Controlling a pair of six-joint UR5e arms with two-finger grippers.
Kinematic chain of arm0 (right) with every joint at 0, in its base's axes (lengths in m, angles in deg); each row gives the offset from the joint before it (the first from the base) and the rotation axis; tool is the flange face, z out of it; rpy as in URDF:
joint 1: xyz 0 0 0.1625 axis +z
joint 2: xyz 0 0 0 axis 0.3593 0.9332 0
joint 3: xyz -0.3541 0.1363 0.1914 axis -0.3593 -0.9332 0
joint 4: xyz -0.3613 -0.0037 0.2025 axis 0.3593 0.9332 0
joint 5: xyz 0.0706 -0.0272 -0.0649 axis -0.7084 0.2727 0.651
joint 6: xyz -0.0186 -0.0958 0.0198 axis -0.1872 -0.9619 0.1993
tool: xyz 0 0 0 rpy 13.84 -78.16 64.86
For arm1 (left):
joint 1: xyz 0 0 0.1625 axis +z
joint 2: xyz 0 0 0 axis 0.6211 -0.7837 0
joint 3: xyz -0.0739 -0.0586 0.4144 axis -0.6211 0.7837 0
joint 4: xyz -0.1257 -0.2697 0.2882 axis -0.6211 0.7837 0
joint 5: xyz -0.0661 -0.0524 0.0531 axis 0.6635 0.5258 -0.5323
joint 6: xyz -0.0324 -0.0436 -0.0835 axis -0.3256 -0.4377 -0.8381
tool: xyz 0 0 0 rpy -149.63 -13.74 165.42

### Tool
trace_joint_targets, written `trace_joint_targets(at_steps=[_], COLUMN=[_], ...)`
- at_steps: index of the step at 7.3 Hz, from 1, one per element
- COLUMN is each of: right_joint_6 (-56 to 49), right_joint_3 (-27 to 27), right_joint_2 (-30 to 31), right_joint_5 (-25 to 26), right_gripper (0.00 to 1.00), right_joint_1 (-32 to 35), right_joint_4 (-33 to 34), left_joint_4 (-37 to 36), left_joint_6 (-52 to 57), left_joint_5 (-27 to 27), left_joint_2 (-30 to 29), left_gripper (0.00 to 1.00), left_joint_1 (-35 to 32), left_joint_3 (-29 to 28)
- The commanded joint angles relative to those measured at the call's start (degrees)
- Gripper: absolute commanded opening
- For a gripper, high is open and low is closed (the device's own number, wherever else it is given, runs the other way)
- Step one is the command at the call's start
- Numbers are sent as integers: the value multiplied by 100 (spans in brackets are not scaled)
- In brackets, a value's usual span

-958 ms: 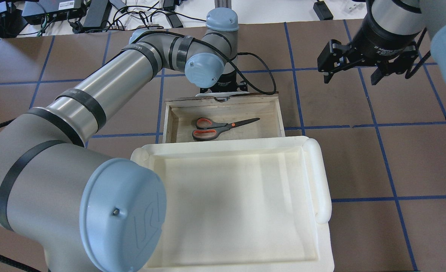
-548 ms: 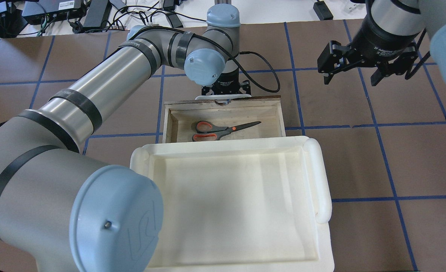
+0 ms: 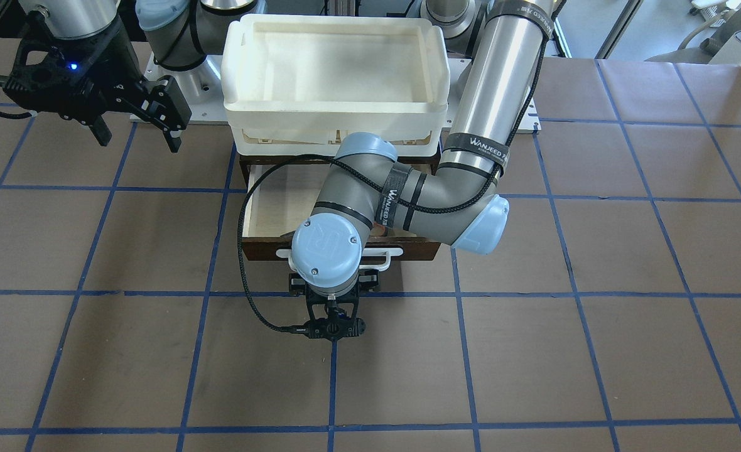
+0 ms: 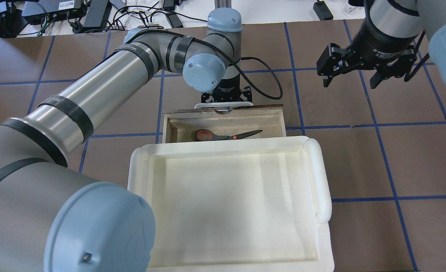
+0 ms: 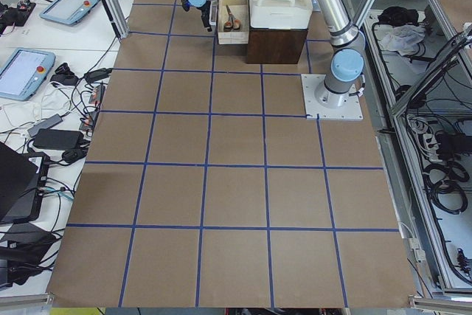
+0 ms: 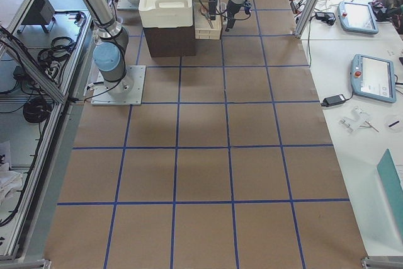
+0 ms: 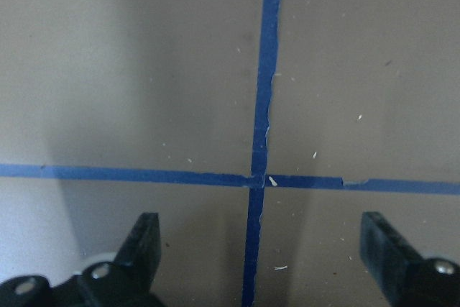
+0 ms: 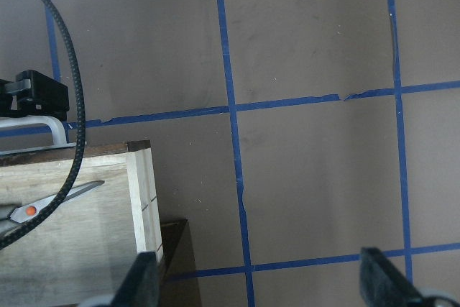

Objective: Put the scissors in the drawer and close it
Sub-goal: 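Push the drawer front away from the robot with the left gripper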

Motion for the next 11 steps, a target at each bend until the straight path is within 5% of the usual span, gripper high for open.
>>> trace_joint_targets(at_steps=[1, 5, 11], right_joint_6=[0, -9, -264], right_joint_3=[13, 13, 13], right_joint_2=[27, 19, 10], right_joint_5=[40, 67, 85], right_gripper=[100, 100, 100], right_joint_1=[0, 0, 0], right_joint_4=[-18, -9, -9], left_joint_4=[170, 171, 179], left_joint_6=[8, -202, -546], left_joint_5=[15, 24, 15], left_joint_2=[319, 882, 1103], left_gripper=[100, 100, 100], left_joint_1=[-41, -242, -559], left_joint_3=[363, 1085, 1394])
